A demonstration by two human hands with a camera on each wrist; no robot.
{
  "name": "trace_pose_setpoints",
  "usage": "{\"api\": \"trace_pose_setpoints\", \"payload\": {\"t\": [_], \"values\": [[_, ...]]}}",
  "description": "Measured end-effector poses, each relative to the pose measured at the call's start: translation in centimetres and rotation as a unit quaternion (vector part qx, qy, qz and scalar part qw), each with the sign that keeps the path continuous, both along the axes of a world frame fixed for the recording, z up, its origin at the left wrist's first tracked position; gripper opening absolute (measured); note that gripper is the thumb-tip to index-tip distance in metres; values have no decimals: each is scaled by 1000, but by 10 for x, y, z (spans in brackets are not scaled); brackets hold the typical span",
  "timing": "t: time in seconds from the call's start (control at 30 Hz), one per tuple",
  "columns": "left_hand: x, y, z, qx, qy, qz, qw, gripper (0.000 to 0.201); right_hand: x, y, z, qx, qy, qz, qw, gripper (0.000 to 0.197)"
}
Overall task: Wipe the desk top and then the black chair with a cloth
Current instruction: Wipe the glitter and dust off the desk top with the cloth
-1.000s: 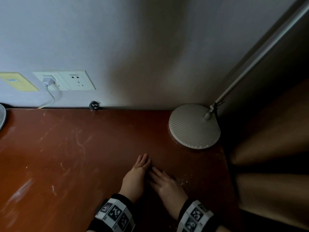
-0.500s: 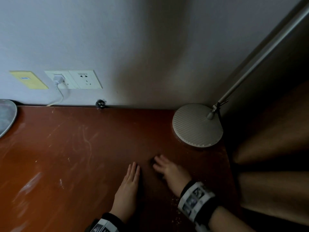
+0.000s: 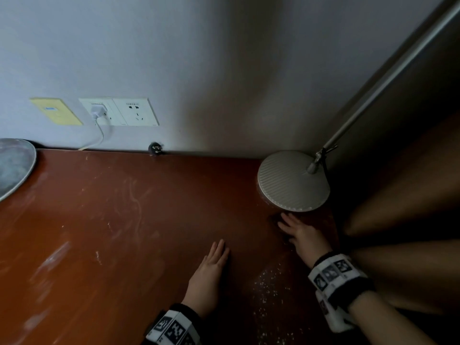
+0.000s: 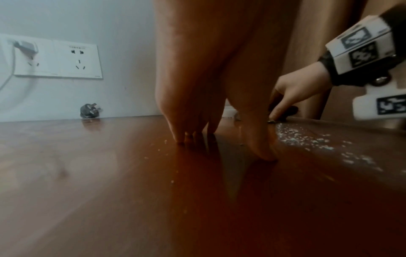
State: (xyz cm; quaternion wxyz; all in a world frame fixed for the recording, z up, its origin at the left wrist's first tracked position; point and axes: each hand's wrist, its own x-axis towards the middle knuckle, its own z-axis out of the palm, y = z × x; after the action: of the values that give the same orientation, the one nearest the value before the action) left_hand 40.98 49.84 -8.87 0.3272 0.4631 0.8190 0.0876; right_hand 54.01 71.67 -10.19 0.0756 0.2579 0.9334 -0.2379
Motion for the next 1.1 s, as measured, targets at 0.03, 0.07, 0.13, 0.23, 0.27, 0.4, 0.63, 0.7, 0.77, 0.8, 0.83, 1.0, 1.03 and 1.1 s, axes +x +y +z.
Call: {"api": "trace_pose_setpoints", "payload": {"t": [0.03,0.07,0.13,0.23,0.27,0.4,0.63,0.7,0.77,0.8,0.83,1.0,1.03,1.1], "values": [[0,0,0,-1,3,2,1000,78,3,2,-1,5,-6,-16,1000,63],[0,1,-1,-1,7,3,1000,78,4,-4,-2,22,-1,-13,1000,64],[0,2,-2,-2,15,3,1000,77,9,-31,-6,31,6,35,999,70],[1,5,-3,-5,22,2,1000,75,20,-46,-14,48,7,93,994,81],[0,5,-4,-6,25,2,1000,74,23,-38,-12,51,15,73,996,78],[-1,3,-6,0,28,-2,1000,74,36,9,4,32,-7,-102,994,53],[0,2,-8,16,36,5,999,75,32,21,5,49,-37,-301,952,49],[0,2,-10,18,38,3,999,75,31,9,1,49,-33,-216,975,52],[0,2,-11,17,41,1,999,75,37,3,-6,4,-14,-136,991,52],[0,2,-11,13,42,-2,999,75,40,6,-2,-27,3,-137,990,51],[0,3,-11,9,44,-5,999,75,42,14,3,-42,20,-157,987,50],[-3,5,0,-28,46,-35,998,77,27,25,9,32,-19,-221,974,53],[-3,5,2,-36,48,-43,997,77,21,9,8,30,-18,-190,981,54],[-2,3,4,-47,60,-62,995,76,16,-31,1,2,-10,-85,996,58]]}}
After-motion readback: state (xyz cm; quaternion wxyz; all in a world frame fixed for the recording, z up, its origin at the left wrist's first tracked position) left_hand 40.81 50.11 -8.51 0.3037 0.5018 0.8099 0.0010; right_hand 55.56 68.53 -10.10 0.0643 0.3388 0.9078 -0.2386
